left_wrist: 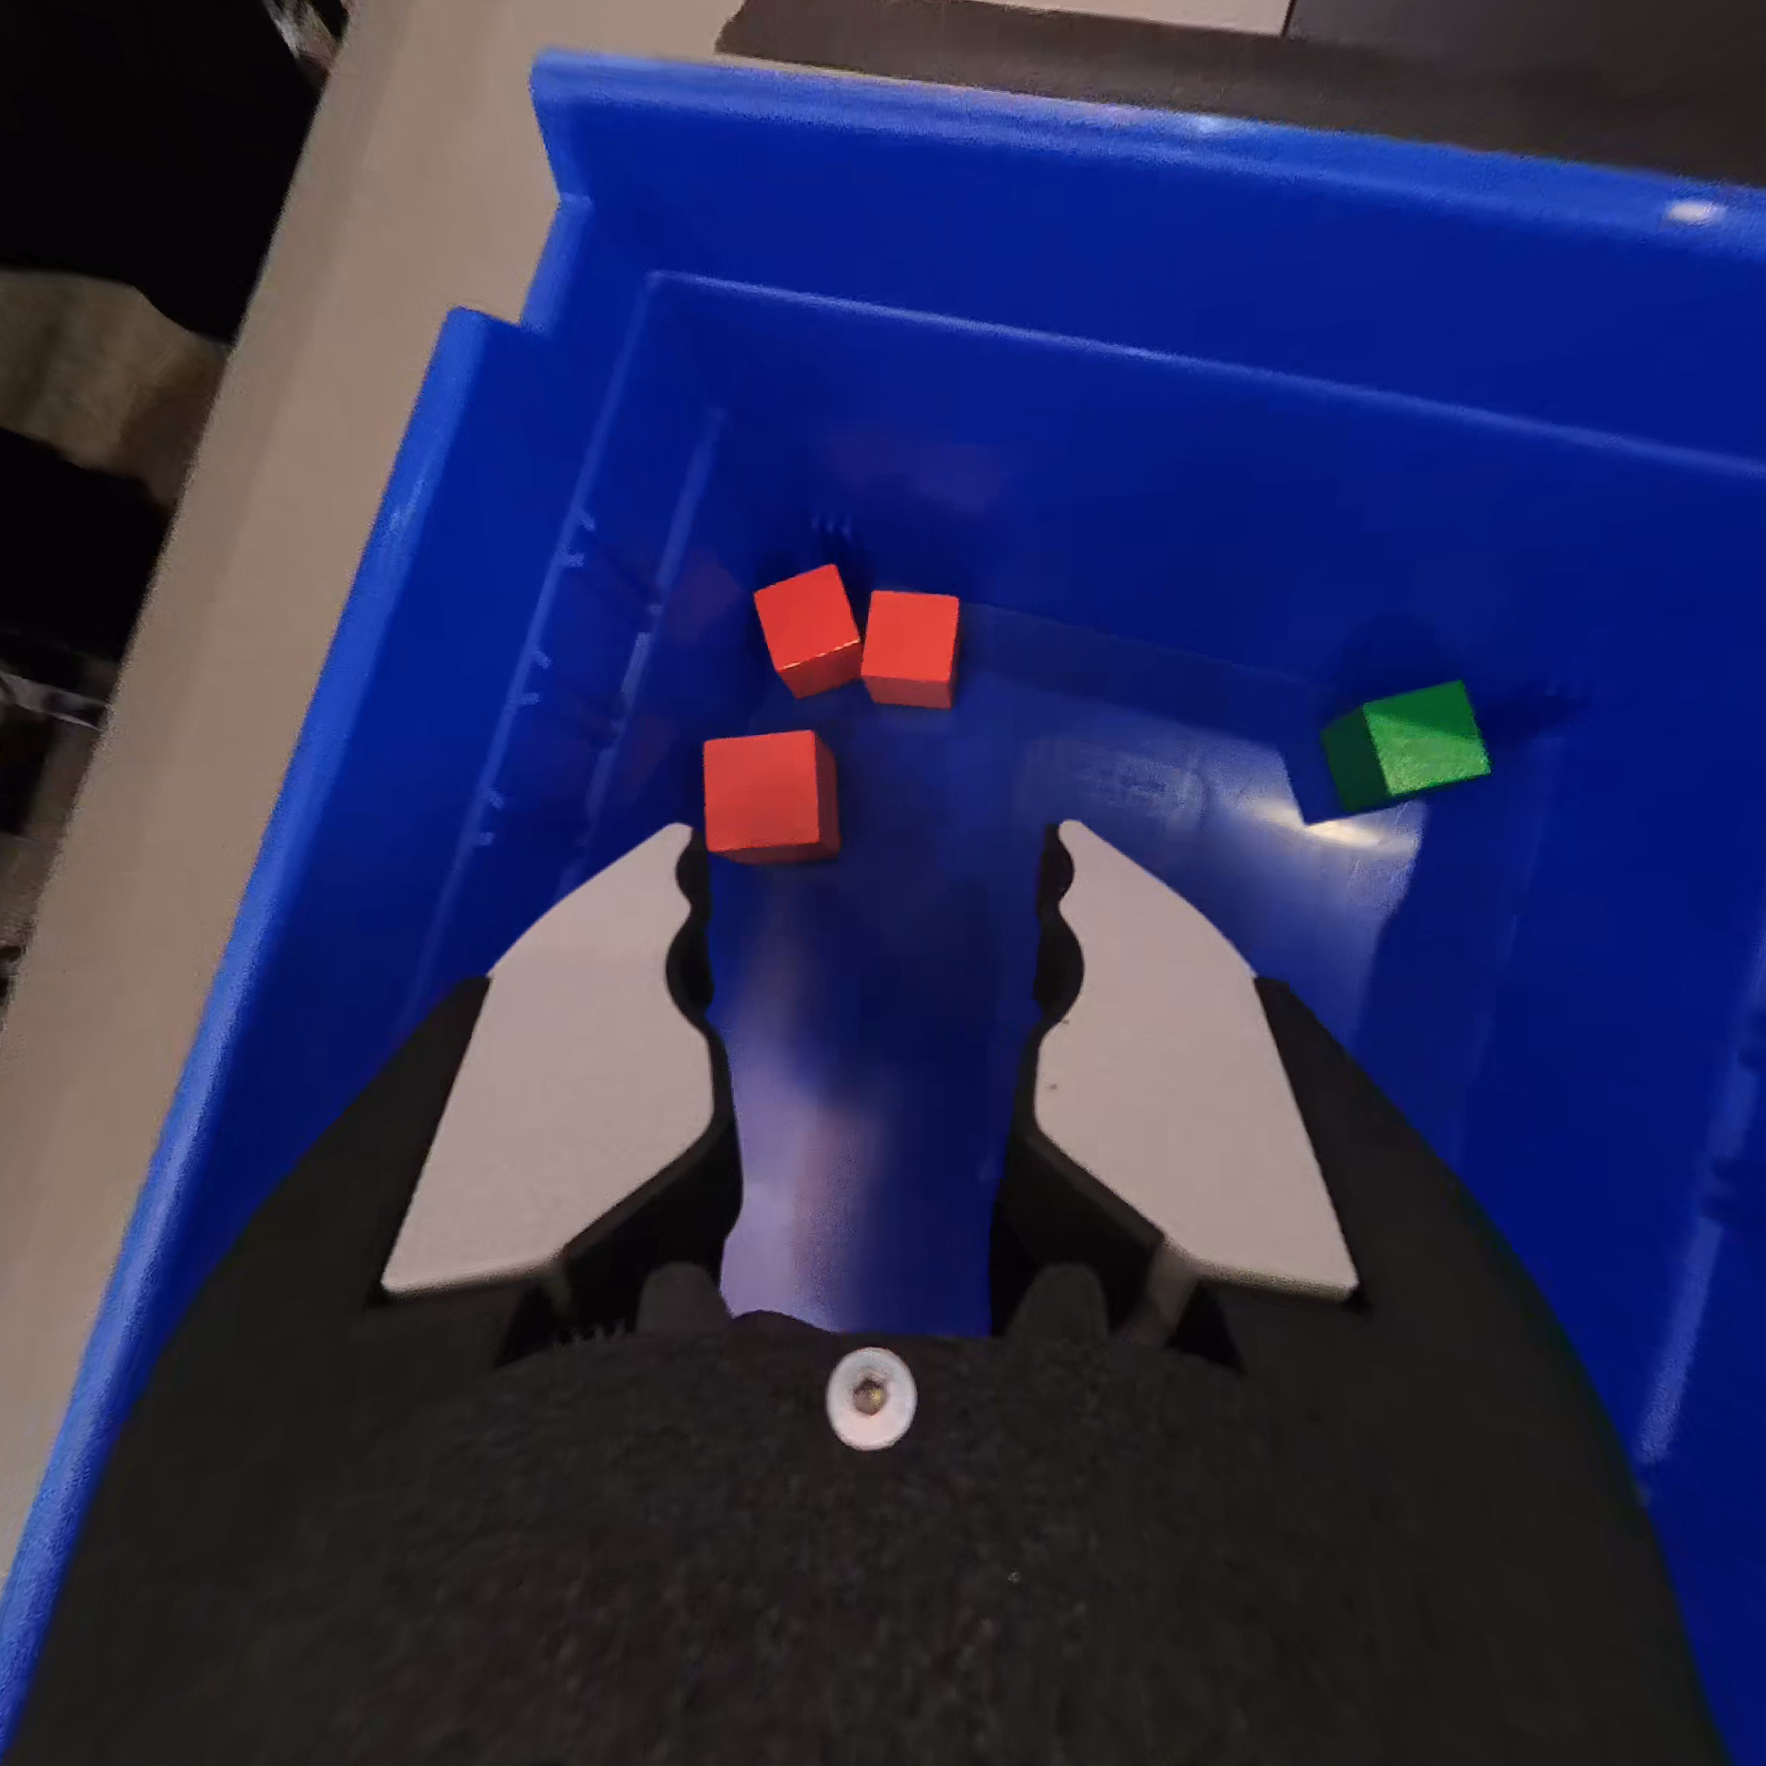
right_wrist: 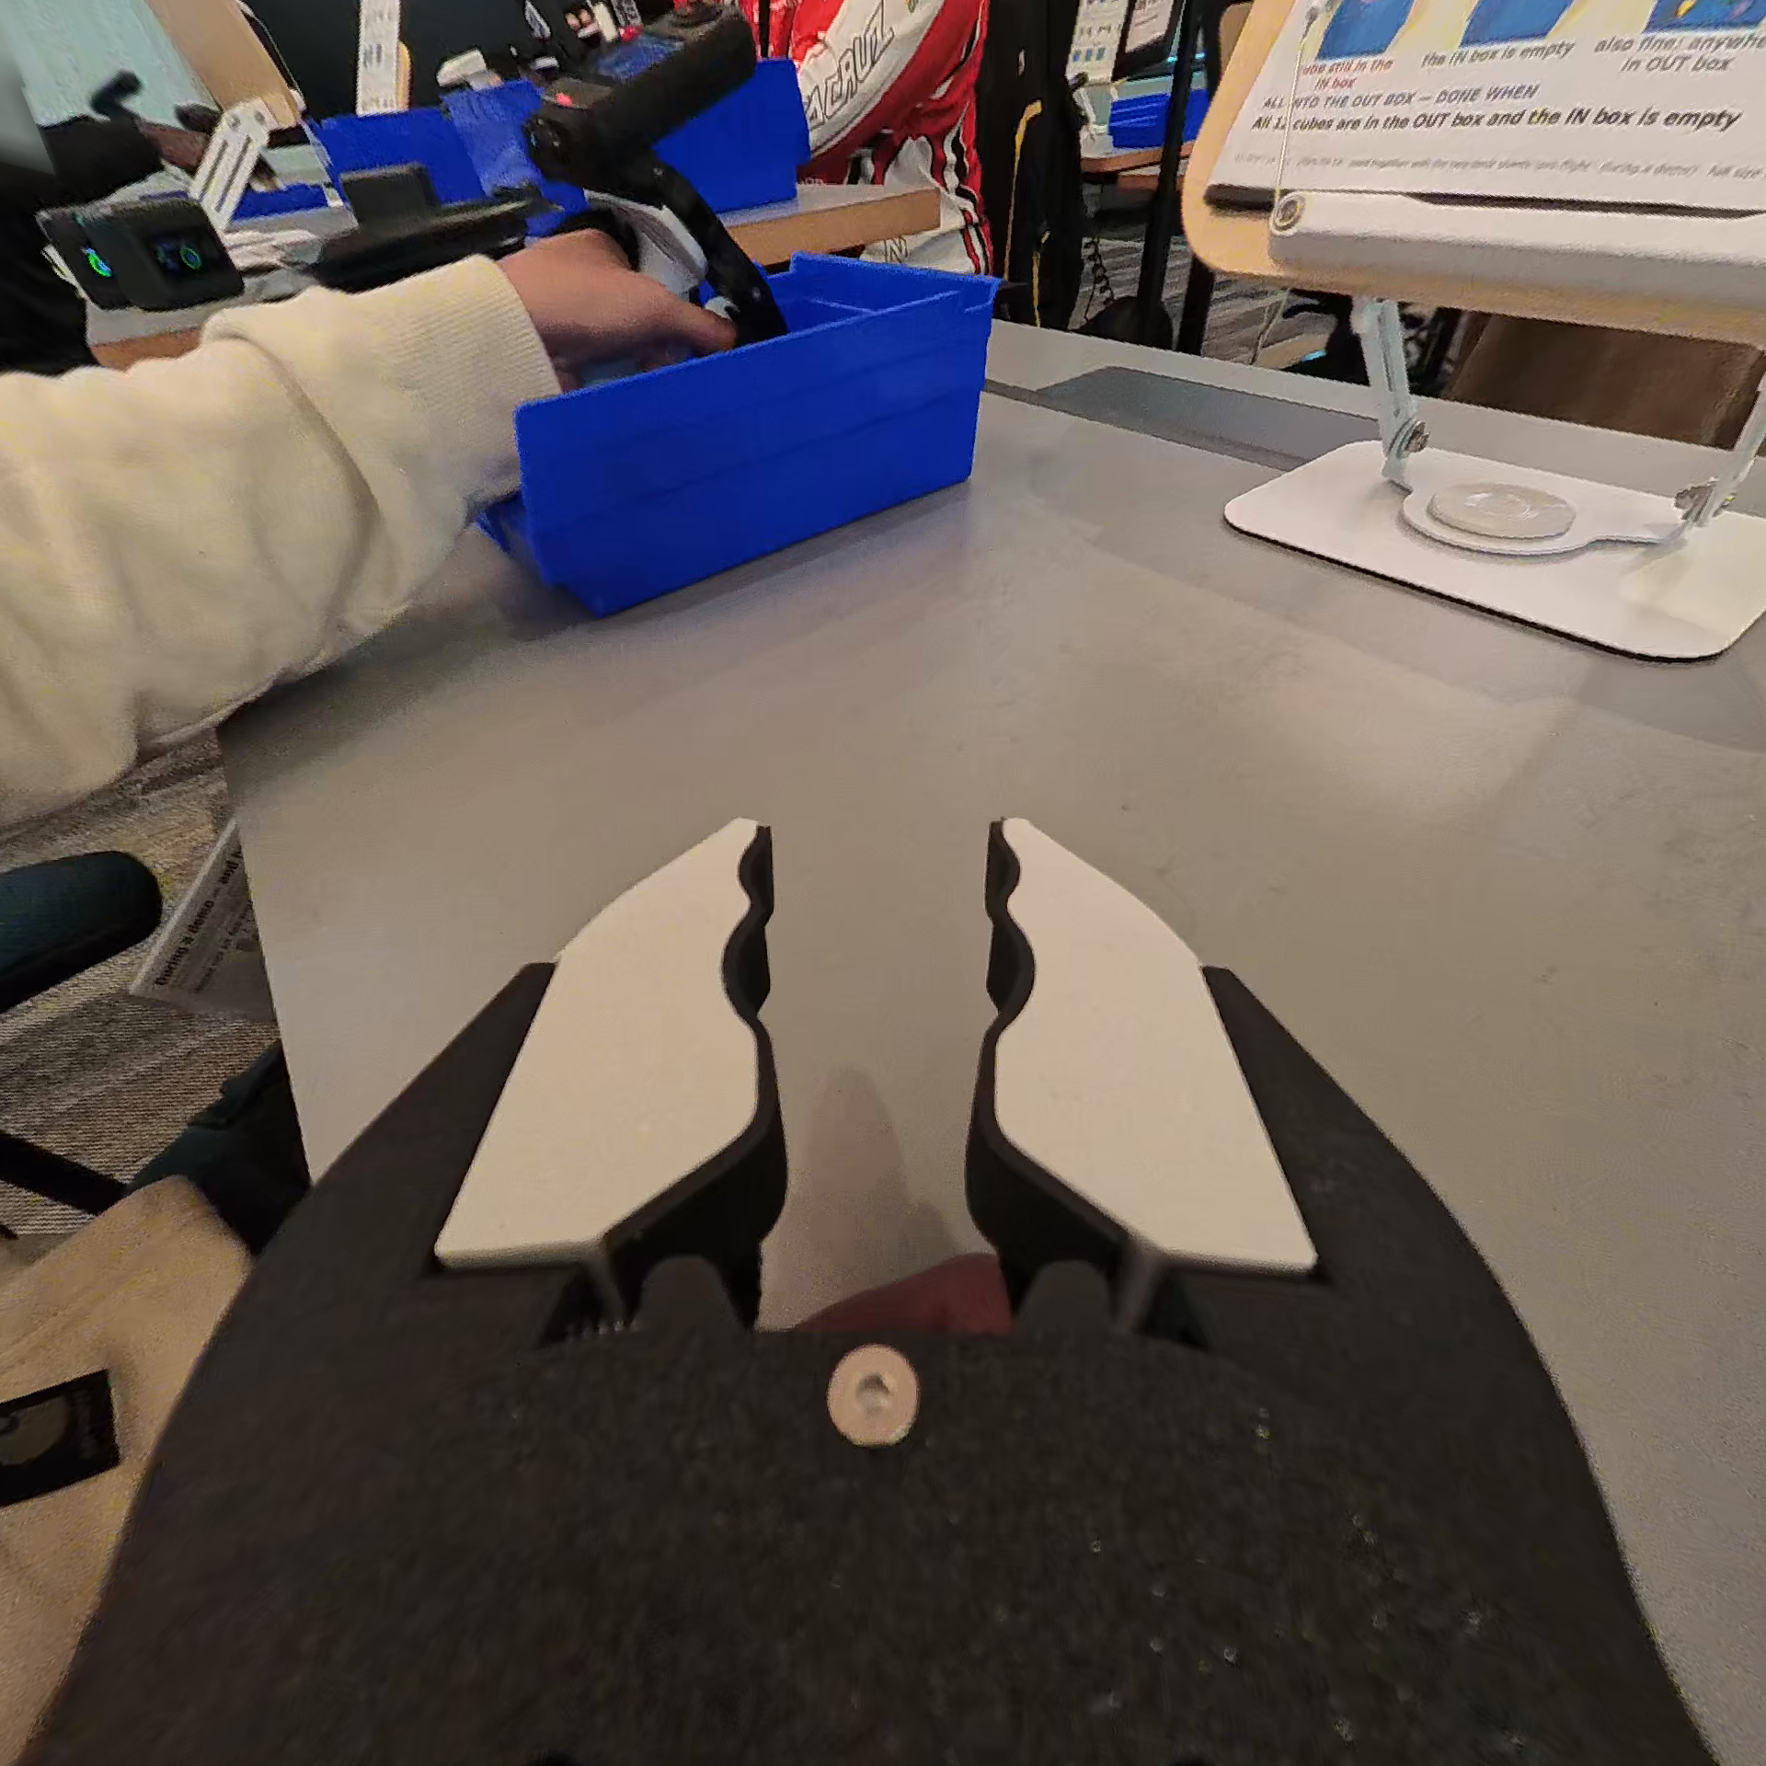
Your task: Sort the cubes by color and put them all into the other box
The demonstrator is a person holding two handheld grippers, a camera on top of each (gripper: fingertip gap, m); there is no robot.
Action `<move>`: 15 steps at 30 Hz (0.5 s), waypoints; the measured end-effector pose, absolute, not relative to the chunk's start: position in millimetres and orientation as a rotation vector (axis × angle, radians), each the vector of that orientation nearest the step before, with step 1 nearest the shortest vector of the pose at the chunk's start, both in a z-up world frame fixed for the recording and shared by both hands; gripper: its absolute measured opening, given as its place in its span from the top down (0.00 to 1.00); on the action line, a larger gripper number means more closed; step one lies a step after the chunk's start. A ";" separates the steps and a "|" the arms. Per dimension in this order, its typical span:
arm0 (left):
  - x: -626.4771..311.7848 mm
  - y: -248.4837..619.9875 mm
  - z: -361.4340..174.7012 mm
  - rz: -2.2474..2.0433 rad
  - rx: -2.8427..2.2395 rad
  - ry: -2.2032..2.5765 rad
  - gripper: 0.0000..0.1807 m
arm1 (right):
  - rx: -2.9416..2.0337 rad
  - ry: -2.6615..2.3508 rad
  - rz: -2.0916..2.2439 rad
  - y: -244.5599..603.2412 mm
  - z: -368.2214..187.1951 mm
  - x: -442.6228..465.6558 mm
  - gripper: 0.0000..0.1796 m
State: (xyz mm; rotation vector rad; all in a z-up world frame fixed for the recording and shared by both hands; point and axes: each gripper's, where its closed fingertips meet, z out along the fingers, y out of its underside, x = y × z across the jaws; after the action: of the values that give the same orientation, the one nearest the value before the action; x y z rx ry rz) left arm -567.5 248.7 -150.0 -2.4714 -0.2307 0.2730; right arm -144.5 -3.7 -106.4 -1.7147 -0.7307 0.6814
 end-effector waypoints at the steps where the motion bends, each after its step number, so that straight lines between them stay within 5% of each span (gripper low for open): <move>1: -566.7 250.3 -151.2 0.239 -2.477 -0.261 0.64 | -1.713 -0.730 0.689 -3.1 -105.7 -143.0 0.76; 7: -577.4 253.0 -170.7 0.217 -2.517 -0.369 0.63 | -1.709 -0.731 0.720 -0.7 -102.3 -136.9 0.77; 10: -580.0 254.5 -185.6 0.143 -2.537 -0.416 0.70 | -1.709 -0.736 0.723 -0.2 -102.7 -136.0 0.77; 12: -582.8 257.3 -185.3 0.132 -2.498 -0.413 0.84 | -1.715 -0.738 0.723 -0.1 -104.1 -135.8 0.77; 15: -580.0 259.2 -184.7 0.072 -2.480 -0.389 0.84 | -1.720 -0.737 0.719 -0.5 -105.2 -135.3 0.77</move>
State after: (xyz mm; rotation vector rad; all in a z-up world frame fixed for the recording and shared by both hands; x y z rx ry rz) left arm -580.0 259.2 -184.7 -2.4804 -0.3890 0.0721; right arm -135.3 -0.5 -105.2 -1.7199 -0.7374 0.7190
